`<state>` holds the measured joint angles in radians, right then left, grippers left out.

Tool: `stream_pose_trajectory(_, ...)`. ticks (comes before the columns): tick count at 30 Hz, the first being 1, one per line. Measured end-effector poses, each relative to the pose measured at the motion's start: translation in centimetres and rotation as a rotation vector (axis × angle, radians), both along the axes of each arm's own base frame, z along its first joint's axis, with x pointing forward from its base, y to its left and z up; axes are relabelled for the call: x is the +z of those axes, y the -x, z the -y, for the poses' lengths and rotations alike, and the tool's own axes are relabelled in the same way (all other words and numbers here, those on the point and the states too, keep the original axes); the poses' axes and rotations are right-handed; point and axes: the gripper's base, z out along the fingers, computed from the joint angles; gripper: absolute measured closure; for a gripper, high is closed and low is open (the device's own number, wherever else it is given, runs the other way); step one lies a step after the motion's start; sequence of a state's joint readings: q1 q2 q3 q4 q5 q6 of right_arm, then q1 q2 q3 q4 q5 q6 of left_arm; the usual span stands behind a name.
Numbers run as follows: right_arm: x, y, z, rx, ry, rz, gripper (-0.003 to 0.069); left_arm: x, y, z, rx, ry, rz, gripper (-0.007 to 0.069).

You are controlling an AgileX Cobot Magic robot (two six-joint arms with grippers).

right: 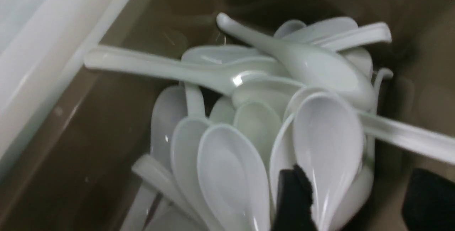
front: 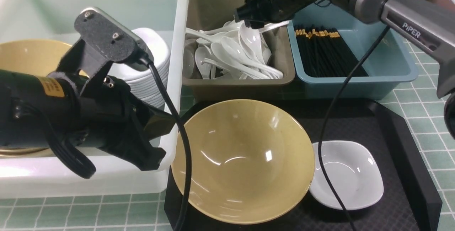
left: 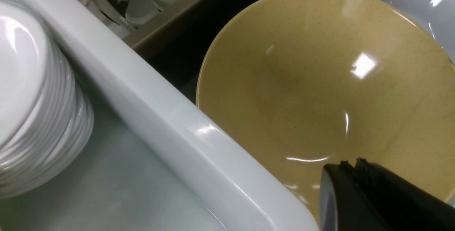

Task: On blue table put chopsticks spoon bowls plates into blue grey white boxes.
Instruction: 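Place the white spoon into the bin of spoons with the right gripper, then grasp the large bowl on the tray by its rim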

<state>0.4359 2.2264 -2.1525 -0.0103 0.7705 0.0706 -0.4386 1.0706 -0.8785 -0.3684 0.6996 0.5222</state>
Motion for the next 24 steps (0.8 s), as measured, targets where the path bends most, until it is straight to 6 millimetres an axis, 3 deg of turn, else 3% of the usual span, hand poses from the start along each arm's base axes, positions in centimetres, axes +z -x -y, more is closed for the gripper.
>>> stream_pose_trajectory(2, 0.7, 0.5, 0.3, 0.021, 0.031, -0.013, 0.0185, 0.1, 0.0, 0.0, 0.015, 0.016, -0.014, 0.0623)
stream_pose_trajectory(6, 4.2, 3.2, 1.5, 0.121, 0.155, -0.058, 0.0194, 1.9, -0.6, 0.5, 0.036, 0.040, -0.081, 0.0623)
stream_pose_trajectory(9, 6.9, 5.5, 2.6, 0.194, 0.236, -0.096, 0.0255, 4.0, -2.4, 1.4, 0.008, -0.005, -0.128, 0.0623)
stream_pose_trajectory(13, 8.8, 7.7, 3.6, 0.246, 0.291, -0.123, 0.0378, 5.3, -5.8, 2.8, -0.018, -0.082, -0.167, 0.0621)
stream_pose_trajectory(14, 9.0, 7.8, 3.7, 0.246, 0.292, -0.122, 0.0385, 5.3, -6.0, 2.9, -0.019, -0.085, -0.170, 0.0621)
stream_pose_trajectory(17, 10.3, 10.3, 4.9, 0.252, 0.298, -0.124, 0.0494, 5.0, -9.2, 4.3, -0.040, -0.130, -0.214, 0.0613)
stream_pose_trajectory(18, 10.4, 10.4, 5.0, 0.252, 0.299, -0.125, 0.0505, 5.0, -9.2, 4.3, -0.040, -0.133, -0.216, 0.0613)
stream_pose_trajectory(22, 11.6, 15.6, 7.3, 0.255, 0.306, -0.149, 0.0584, 3.0, -11.5, 6.3, -0.095, -0.202, -0.285, 0.0510)
stream_pose_trajectory(24, 11.5, 16.7, 7.9, 0.257, 0.310, -0.159, 0.0589, 2.5, -11.7, 6.9, -0.110, -0.224, -0.295, 0.0475)
